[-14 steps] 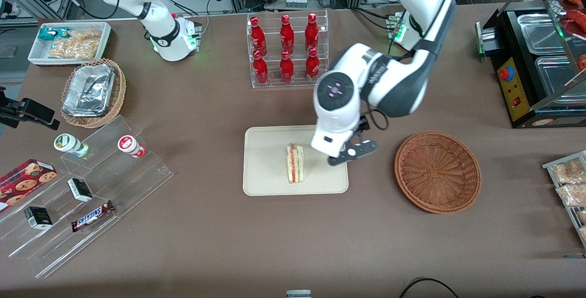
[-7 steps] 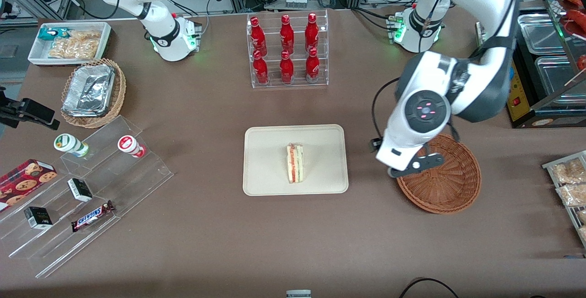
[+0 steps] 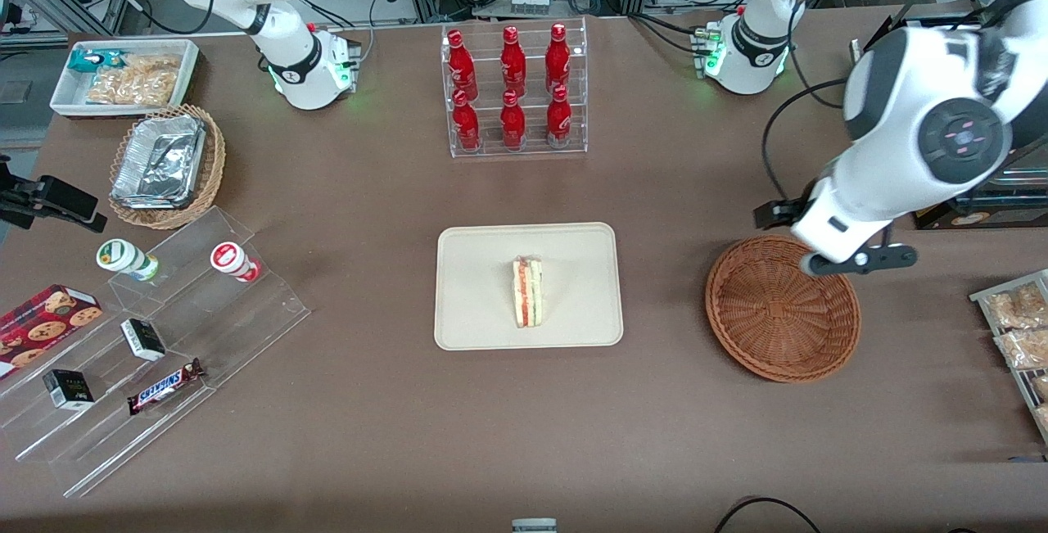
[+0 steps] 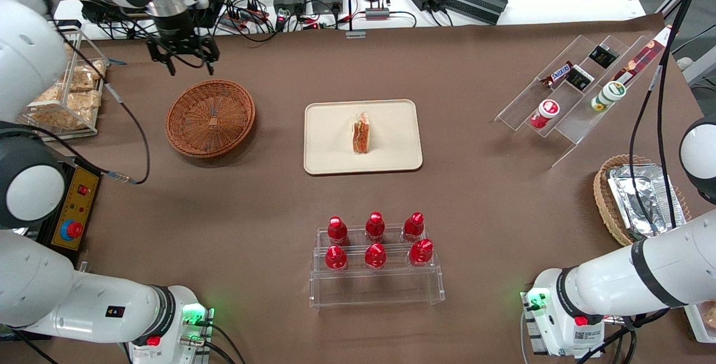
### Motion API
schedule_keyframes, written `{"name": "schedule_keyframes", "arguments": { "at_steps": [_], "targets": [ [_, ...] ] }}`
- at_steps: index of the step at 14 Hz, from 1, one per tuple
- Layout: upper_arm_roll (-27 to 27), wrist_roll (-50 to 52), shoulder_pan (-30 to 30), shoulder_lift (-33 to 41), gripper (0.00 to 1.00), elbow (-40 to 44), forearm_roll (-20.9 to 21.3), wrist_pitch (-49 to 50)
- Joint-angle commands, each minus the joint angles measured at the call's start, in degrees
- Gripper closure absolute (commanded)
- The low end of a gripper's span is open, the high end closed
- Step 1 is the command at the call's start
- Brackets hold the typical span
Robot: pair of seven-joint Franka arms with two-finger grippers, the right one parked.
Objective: Place sandwich from basket to tray
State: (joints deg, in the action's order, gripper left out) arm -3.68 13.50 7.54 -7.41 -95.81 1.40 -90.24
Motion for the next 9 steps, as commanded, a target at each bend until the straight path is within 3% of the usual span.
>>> {"name": "schedule_keyframes", "arguments": {
  "at_steps": [1,9],
  "targets": [
    [-3.61,-7.67,-6.82,5.29,0.0,-2.36,-1.05,2.77],
    [2.53,-16.67,-7.45,9.34,0.0,0.97,-1.05,4.19]
  ]
}}
